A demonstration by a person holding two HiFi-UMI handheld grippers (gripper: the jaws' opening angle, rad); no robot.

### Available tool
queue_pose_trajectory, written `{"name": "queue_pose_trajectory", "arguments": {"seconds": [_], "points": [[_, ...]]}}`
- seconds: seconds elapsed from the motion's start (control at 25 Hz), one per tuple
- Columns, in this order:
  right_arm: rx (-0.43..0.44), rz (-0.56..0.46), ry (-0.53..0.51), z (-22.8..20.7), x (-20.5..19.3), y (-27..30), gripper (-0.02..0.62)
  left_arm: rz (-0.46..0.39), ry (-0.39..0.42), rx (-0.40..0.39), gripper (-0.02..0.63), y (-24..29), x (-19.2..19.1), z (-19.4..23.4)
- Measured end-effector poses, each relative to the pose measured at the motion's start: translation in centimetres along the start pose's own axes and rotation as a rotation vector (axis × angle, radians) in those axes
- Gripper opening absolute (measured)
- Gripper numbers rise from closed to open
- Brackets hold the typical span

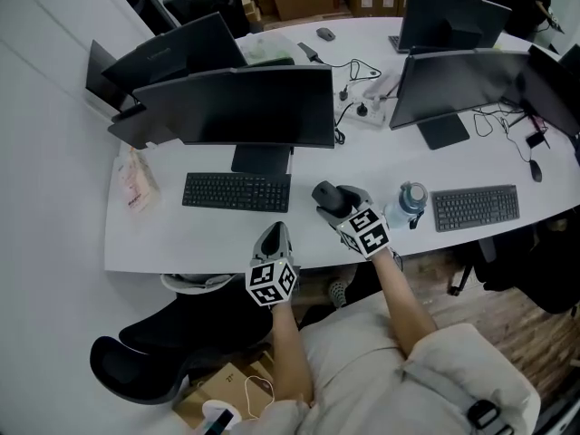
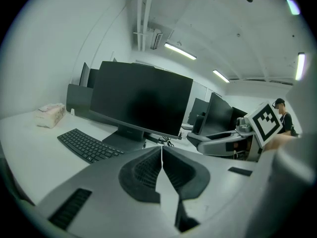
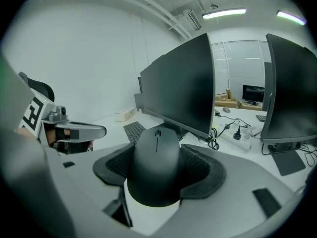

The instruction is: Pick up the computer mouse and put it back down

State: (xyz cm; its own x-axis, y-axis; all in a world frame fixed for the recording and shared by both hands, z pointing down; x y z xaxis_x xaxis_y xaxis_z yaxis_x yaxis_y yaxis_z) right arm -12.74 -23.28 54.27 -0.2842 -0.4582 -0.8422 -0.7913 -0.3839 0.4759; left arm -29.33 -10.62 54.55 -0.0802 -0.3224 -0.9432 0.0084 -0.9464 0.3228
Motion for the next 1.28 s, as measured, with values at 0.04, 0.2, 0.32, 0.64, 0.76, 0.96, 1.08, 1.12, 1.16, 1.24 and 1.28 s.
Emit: {"name": "queue_pose_trajectory", "arguments": {"seconds": [0.04,0.2,0.32,0.64,0.76,0.96,1.08,1.12,1.16,1.24,1.28], "points": [[0.003,0.000,-0.006,0.0,0.2,-0.3,0.298,-0.001,0.000,0.002,0.024,-0.1,0.0,0.0],[0.014,-0.008,-0.032,0.1,1.4,-1.3,0.299,-0.005,0.001,0.013,0.025,-0.4,0.1,-0.1],[0.031,-0.022,-0.038,0.3,2.3,-2.2,0.299,-0.017,-0.002,0.019,0.023,-0.5,0.5,-0.1],[0.052,-0.108,-0.008,0.4,3.8,-4.9,0.299,-0.046,-0.002,-0.003,0.025,0.1,1.0,-1.1],[0.046,-0.111,-0.009,0.3,3.7,-5.3,0.299,-0.046,-0.005,-0.008,0.025,0.4,1.0,-1.1],[0.041,-0.108,0.005,0.0,3.4,-5.5,0.299,-0.041,0.001,-0.021,0.024,0.7,1.1,-1.7],[0.042,-0.106,0.010,0.0,3.2,-5.3,0.299,-0.041,0.001,-0.025,0.025,0.7,1.1,-1.6],[0.044,-0.105,0.010,0.1,3.2,-5.1,0.299,-0.042,0.001,-0.026,0.025,0.7,1.1,-1.6],[0.045,-0.102,0.009,0.1,3.1,-5.0,0.299,-0.043,0.001,-0.026,0.025,0.7,1.1,-1.6],[0.047,-0.099,0.008,0.0,3.1,-4.9,0.299,-0.041,0.004,-0.027,0.025,0.7,1.0,-1.6],[0.048,-0.098,0.008,0.0,3.1,-4.7,0.299,-0.040,0.005,-0.027,0.025,0.8,1.0,-1.6]]}}
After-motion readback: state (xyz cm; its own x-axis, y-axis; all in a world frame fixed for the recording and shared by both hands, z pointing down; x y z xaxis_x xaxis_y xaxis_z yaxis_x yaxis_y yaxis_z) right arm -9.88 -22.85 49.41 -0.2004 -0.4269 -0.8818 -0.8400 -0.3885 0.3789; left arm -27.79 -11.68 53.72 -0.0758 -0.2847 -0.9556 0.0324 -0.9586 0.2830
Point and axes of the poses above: the fingertips, and each gripper's own axes: y forward along the fingers, z to its left, x out of its top, the point moved 8 cm from there along -y, backward along the fingers, and after that the axes turned 9 degrees about y, right-handed, at the moved point
